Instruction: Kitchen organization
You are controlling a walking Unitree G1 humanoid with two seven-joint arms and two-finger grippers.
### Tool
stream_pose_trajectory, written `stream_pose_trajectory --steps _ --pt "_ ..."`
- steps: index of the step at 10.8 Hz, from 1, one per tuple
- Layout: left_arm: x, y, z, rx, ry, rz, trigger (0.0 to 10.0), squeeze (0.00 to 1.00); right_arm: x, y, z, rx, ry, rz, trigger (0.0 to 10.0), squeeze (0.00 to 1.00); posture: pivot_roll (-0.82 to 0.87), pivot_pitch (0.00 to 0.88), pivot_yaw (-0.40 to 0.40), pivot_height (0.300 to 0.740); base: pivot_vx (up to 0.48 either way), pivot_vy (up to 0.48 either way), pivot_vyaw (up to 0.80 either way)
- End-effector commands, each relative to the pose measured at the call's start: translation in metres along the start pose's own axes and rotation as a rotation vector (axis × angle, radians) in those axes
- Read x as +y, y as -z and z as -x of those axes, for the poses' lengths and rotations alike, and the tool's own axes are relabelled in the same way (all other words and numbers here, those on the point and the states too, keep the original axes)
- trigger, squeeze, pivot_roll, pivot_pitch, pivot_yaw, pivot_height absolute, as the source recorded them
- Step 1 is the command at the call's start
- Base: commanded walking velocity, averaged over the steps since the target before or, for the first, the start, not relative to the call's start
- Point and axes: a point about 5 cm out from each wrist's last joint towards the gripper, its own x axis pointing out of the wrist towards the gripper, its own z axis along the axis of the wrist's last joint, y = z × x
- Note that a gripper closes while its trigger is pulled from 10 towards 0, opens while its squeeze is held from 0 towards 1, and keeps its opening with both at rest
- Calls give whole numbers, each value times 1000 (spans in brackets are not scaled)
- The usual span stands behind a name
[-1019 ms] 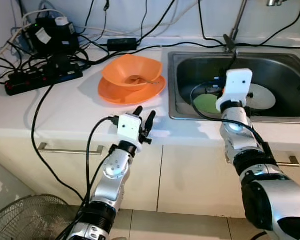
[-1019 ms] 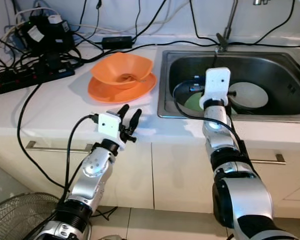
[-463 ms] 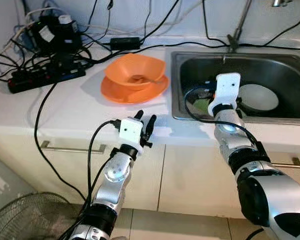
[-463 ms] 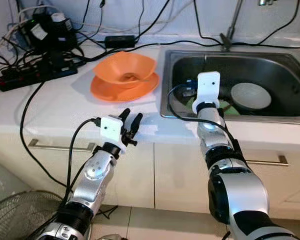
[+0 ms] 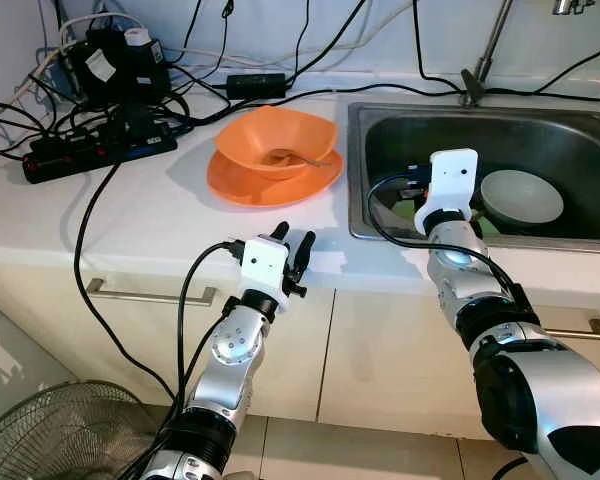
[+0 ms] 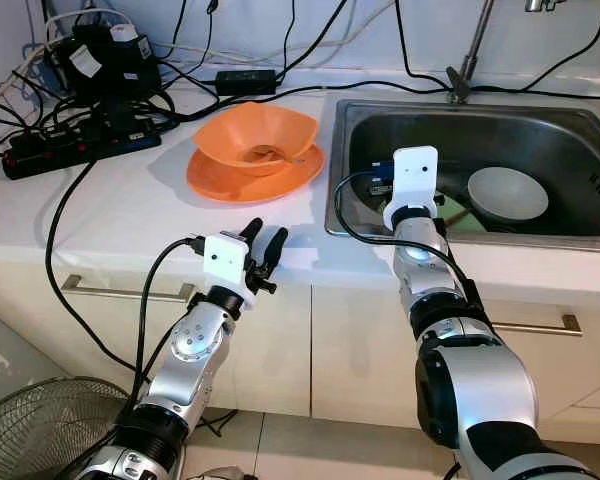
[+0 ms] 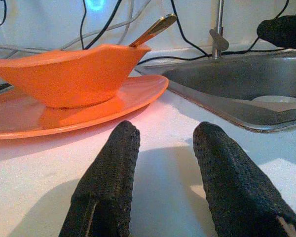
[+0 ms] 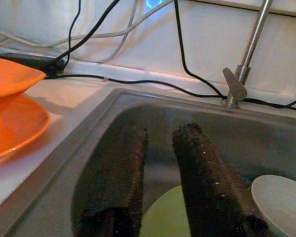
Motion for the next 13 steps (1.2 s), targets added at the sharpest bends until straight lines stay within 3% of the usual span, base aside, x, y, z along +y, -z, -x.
stream_pose_trajectory --steps 1,3,5,7,8,10,12,13 --pt "-2 4 1 26 6 -5 10000 0 3 -6 -4 -4 -16 5 10000 0 136 0 7 740 0 0 0" --pt "-2 3 0 25 6 -8 10000 0 2 -13 -5 -52 -8 11 10000 0 128 0 11 740 0 0 0" --pt "-2 1 -1 14 6 -18 10000 0 -3 -29 -6 -169 17 3 10000 0 115 0 15 740 0 0 0" --pt "0 -1 -2 7 4 -28 10000 0 -4 -44 6 -339 13 17 10000 0 89 0 21 740 0 0 0" --pt "0 -1 -2 6 4 -29 10000 0 -3 -44 8 -348 12 19 10000 0 89 0 21 740 0 0 0" --pt "3 -3 -3 -3 -8 -39 10000 0 3 -29 34 -344 10 5 10000 0 66 0 22 740 0 0 0" --pt "7 -6 -4 -17 -30 -48 10000 0 17 3 66 -268 -22 5 10000 0 64 0 19 740 0 0 0" --pt "9 -8 -5 -27 -39 -52 10000 0 16 18 75 -212 -9 11 10000 0 60 0 19 740 0 0 0"
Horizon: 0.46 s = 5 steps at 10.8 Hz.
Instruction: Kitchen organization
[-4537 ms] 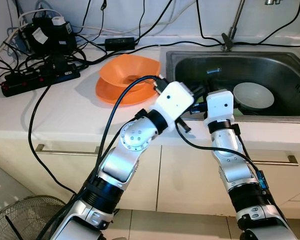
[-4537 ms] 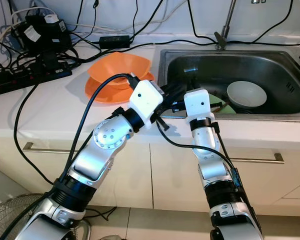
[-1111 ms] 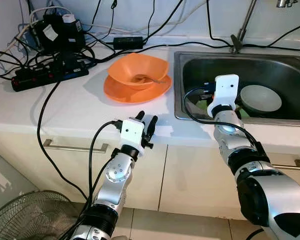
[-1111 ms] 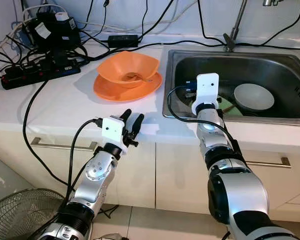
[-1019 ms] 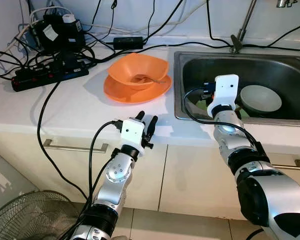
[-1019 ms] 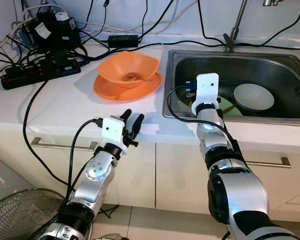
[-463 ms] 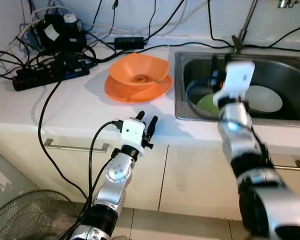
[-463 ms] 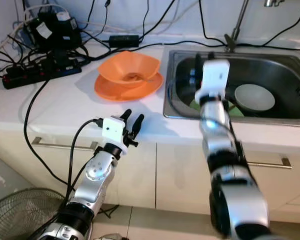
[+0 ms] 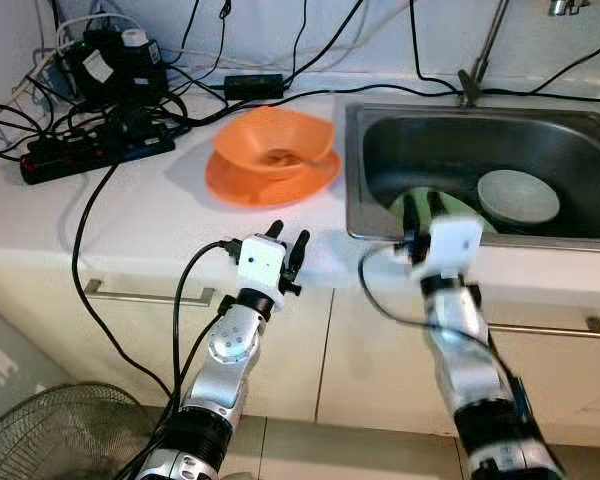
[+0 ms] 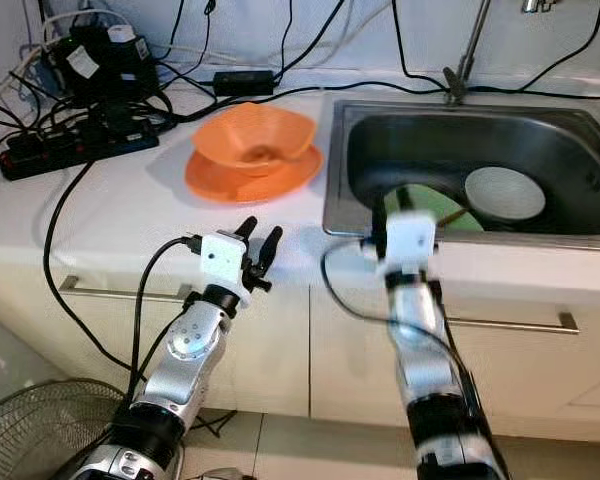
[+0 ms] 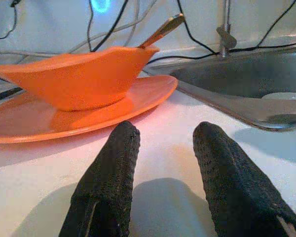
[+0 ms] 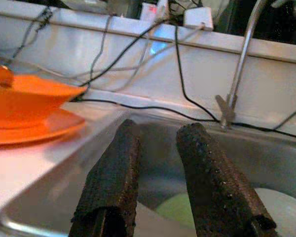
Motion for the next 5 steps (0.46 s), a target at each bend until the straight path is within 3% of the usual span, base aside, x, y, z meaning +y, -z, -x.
stream_pose_trajectory --steps 1,3,5 --pt "6 -13 -8 -57 -31 -28 10000 0 1 4 3 32 20 -4 10000 0 66 0 21 740 0 0 0" --pt "8 -29 -13 -121 -18 -112 10000 0 5 -2 2 34 19 -9 10000 0 67 0 24 740 0 0 0" --pt "8 -51 -25 -187 34 -302 10000 0 9 -2 -1 36 17 -14 10000 0 76 0 27 740 0 0 0"
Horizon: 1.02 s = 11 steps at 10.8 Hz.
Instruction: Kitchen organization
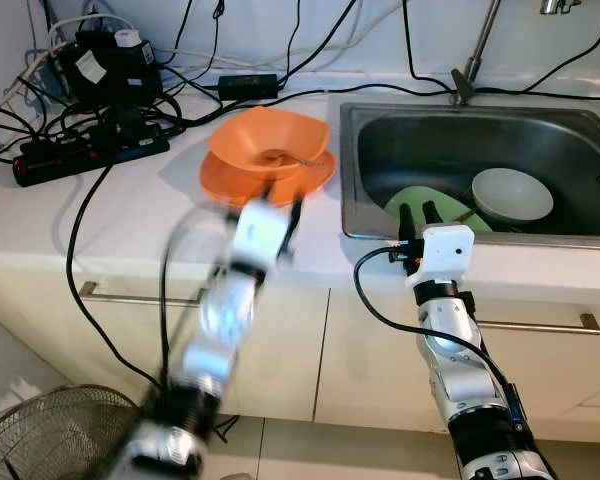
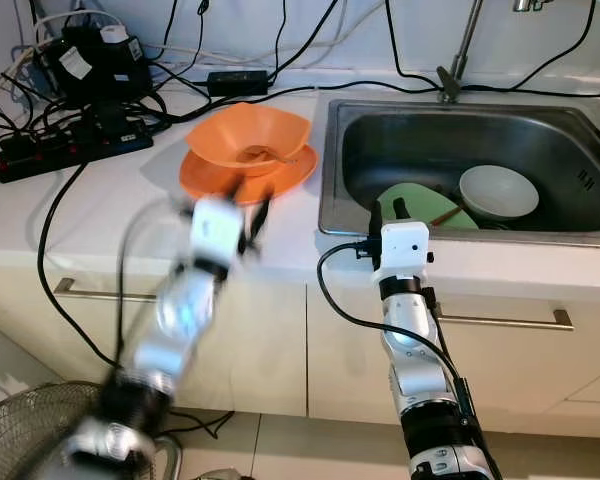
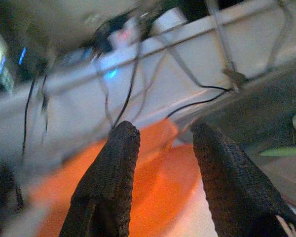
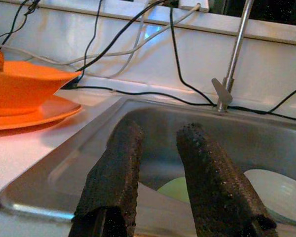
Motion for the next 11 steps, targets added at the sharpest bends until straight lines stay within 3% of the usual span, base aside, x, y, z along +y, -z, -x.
stream_pose_trajectory --steps 1,2,3,6,7,11 --pt "-4 -3 -3 -6 25 -56 10000 0 2 -4 -4 -12 -1 5 10000 0 75 0 27 740 0 0 0" --pt "2 -13 -13 -42 66 -151 10000 988 3 -5 -4 -6 3 2 10000 0 68 0 36 740 0 0 0" --pt "3 -15 -16 -44 89 -173 10000 1000 3 -5 -4 -4 8 1 10000 0 66 0 39 740 0 0 0" --pt "-2 -9 -24 2 181 -255 10000 1000 3 -6 -5 -2 16 -1 10000 0 58 0 44 740 0 0 0" --pt "-8 -3 -34 46 257 -383 10000 0 3 -6 -6 -3 20 -2 10000 0 50 0 47 740 0 0 0" --pt "-6 -1 -53 96 255 -518 10000 0 2 -8 -9 -7 24 -1 10000 0 47 0 45 740 0 0 0"
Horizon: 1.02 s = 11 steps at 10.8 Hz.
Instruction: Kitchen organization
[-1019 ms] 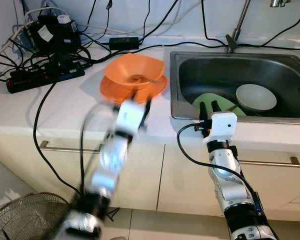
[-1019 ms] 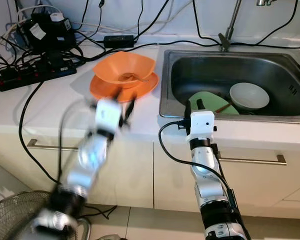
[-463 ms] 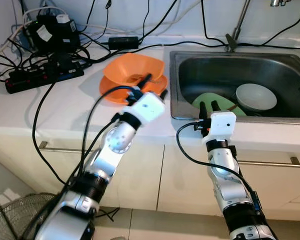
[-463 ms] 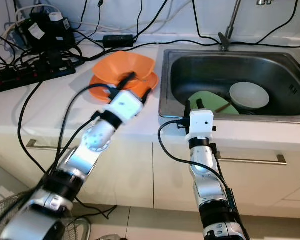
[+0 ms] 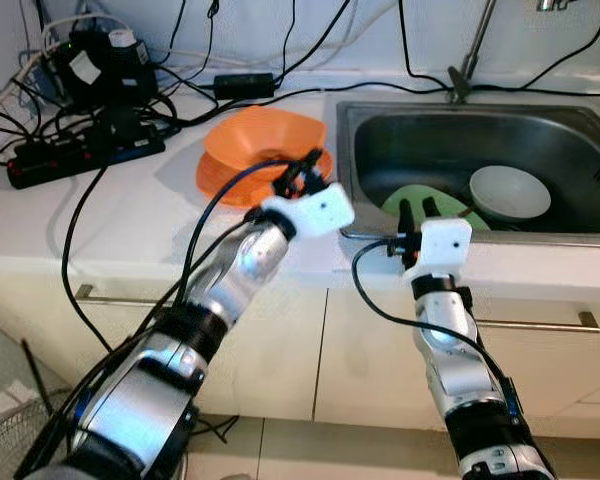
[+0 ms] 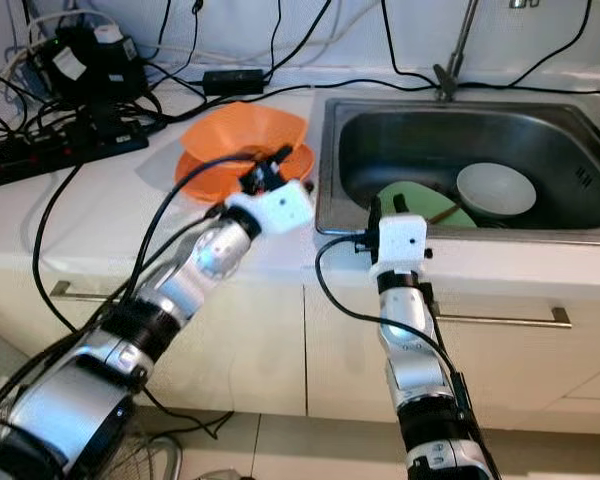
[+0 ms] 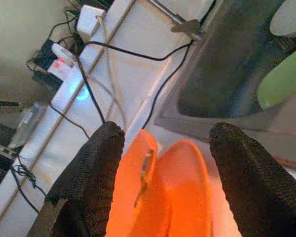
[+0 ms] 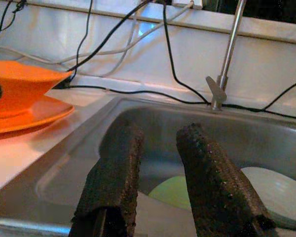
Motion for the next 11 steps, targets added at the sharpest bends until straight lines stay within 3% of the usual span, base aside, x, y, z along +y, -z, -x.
stream_pose_trajectory --steps 1,3,5,6,11 --pt "4 0 -3 14 -13 -31 10000 0 -1 -5 -3 -14 11 -8 10000 0 38 0 45 740 0 0 0" --pt "10 5 -11 73 -43 -87 10000 0 -1 -4 -2 -12 12 -8 10000 0 42 0 41 740 0 0 0" --pt "14 10 -13 115 -67 -89 10000 0 1 -5 -3 -12 6 -12 10000 0 44 0 38 740 0 0 0" --pt "17 11 -14 122 -83 -77 0 0 2 -5 -3 -14 3 -13 10000 0 40 0 39 740 0 0 0" --pt "14 17 -10 120 -99 -42 0 0 3 -4 -2 -5 1 -16 10000 0 48 0 36 740 0 0 0"
